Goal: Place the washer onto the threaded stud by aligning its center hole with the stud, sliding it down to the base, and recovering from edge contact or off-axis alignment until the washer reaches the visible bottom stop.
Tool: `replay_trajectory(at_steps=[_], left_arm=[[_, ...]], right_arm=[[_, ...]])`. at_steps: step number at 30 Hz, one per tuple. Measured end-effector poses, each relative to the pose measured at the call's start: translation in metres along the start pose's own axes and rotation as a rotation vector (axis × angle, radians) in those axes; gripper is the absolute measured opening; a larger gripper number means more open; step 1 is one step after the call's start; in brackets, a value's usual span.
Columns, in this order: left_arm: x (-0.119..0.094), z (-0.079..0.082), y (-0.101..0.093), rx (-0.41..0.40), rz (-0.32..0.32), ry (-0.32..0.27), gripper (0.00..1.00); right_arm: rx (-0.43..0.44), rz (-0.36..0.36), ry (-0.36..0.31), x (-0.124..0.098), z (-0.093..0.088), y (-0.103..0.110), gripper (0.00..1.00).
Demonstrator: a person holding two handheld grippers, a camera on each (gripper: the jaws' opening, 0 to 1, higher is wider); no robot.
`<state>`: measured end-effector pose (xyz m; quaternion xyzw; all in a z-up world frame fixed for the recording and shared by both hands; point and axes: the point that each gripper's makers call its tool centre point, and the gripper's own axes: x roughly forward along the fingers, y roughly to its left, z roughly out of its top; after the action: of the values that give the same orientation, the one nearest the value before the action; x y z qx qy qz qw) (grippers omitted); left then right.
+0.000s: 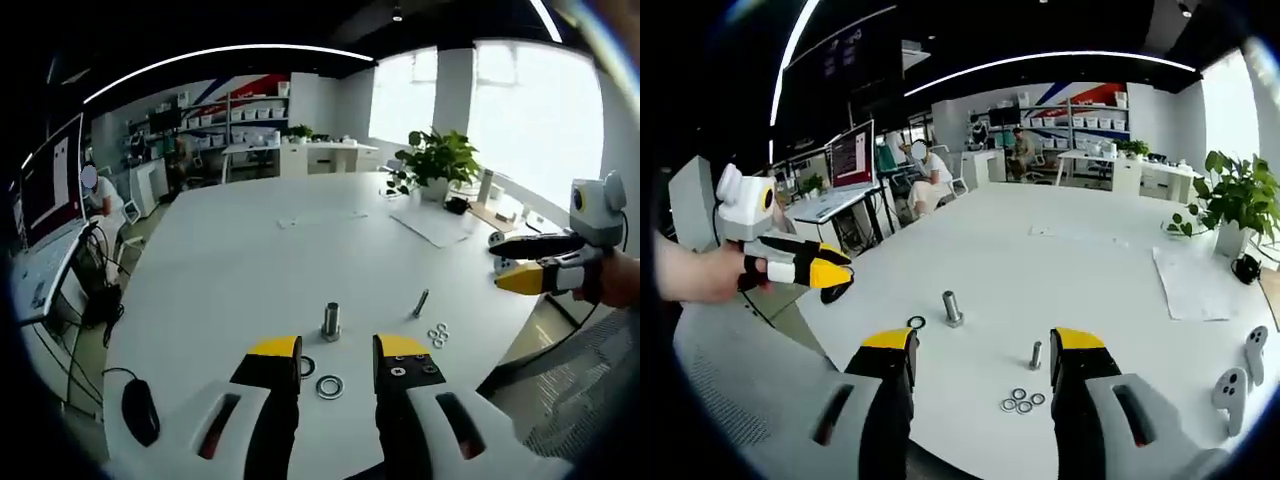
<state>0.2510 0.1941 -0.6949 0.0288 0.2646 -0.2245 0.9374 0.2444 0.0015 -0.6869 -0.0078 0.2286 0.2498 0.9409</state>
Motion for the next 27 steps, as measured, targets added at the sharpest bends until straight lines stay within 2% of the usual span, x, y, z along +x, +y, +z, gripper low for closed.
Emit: replay_trajectory(at_steps=[5, 9, 18, 23, 27], left_arm=[[0.001, -0.002, -0.002, 0.023, 0.000, 0.009, 0.26], [0.000, 0.003, -0.004, 0.024, -0.006, -0.014, 0.27], [-0.001, 0.007, -0.004, 0.024, -0.010, -0.029, 0.28], [-0.001, 0.006, -0.006, 0.022, -0.017, -0.032, 0.28], [-0.001, 0.006, -0.007, 0.022, -0.022, -0.034, 0.28]], right_arm=[[-0.016, 0.019, 0.012, 0.002, -0.003, 0.005, 0.56], [-0.021, 0.029, 0.014, 0.002, -0.003, 0.007, 0.56], [0.000, 0.044, 0.024, 0.003, -0.006, 0.009, 0.58], [-0.021, 0.039, 0.018, 0.003, -0.006, 0.010, 0.57], [0.007, 0.043, 0.044, 0.004, -0.011, 0.009, 0.57]])
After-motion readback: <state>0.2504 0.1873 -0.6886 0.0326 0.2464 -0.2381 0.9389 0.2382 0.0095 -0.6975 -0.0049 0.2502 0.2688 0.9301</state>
